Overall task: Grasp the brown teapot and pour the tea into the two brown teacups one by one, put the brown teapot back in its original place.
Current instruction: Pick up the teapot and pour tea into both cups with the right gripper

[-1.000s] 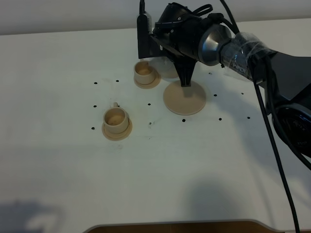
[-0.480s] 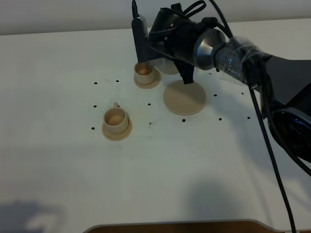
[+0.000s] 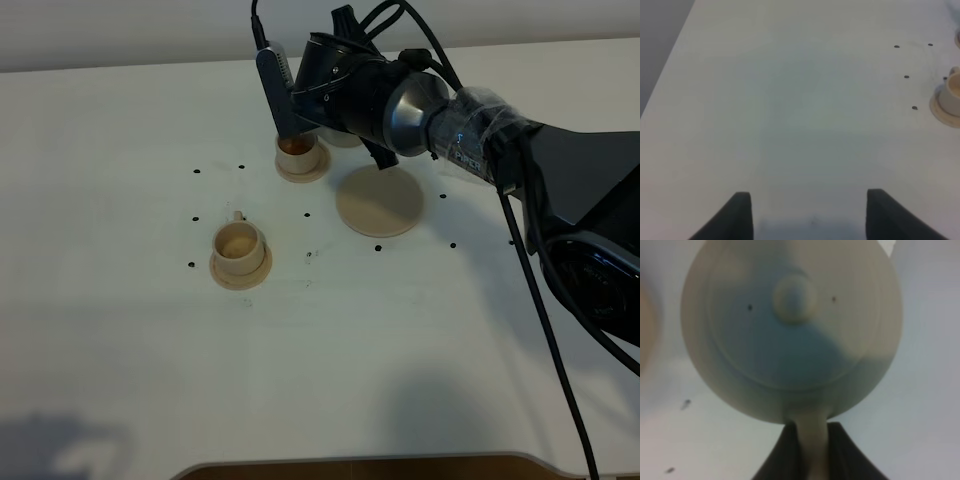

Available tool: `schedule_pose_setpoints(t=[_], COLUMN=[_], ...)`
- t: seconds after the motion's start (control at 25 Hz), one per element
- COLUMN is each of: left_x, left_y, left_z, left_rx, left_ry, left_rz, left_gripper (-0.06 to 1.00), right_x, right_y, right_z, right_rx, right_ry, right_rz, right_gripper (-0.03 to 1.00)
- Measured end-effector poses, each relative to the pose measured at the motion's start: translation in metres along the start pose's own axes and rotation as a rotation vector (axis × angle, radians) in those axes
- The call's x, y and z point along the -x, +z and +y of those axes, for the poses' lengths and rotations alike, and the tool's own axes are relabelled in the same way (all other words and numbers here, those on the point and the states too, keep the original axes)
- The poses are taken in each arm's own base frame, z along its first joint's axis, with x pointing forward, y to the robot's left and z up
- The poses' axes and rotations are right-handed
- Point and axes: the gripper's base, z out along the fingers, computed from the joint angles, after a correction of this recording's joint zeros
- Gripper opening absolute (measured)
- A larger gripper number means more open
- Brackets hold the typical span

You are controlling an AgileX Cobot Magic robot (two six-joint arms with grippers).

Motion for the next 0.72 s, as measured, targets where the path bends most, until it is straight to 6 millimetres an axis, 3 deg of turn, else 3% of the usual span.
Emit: schedule_pose_setpoints(t=[0.72], left_x=[0.0000], left_y=[0.0000], left_z=[0.0000], left_rx=[0.000], left_ry=[-0.001], left_rz=[0.000], left_gripper=[0.53], right_x=[0.0011], right_y=[-0.0004], right_z=[-0.0087], right_rx=[-0.097], right_ry=[-0.167], right_rz=[-0.004], right_gripper=[0.11])
